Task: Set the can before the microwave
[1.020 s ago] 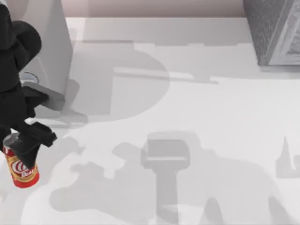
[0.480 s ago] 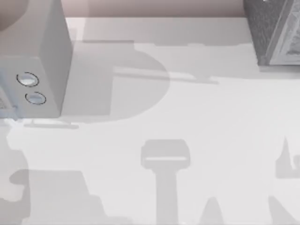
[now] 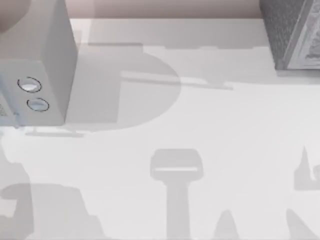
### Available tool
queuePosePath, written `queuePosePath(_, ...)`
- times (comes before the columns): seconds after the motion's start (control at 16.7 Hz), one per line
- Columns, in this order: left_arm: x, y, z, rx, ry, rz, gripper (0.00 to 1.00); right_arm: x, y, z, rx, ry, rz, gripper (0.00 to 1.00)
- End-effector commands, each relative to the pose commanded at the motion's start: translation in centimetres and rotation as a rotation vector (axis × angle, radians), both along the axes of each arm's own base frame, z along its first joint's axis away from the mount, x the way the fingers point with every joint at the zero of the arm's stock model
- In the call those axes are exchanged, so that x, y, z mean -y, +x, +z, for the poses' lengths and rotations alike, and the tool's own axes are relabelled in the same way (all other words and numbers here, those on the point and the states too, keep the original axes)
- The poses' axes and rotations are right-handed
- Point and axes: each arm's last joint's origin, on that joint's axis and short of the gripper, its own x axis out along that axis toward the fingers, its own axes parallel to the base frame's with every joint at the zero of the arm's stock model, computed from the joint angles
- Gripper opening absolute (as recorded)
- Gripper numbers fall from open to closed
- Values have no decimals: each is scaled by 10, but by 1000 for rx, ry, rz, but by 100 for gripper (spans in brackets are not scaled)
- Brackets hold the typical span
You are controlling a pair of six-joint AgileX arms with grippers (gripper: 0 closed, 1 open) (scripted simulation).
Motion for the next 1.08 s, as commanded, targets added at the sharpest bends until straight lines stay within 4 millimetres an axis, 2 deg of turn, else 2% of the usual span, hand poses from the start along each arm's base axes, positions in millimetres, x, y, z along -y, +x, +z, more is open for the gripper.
queuePosePath(0.48,-1,-1,-7,3,1,6,0,0,0,0,0,0,0,100)
queuePosePath(1.08,-1,-1,-7,3,1,6,75,0,0,0,0,0,0,100)
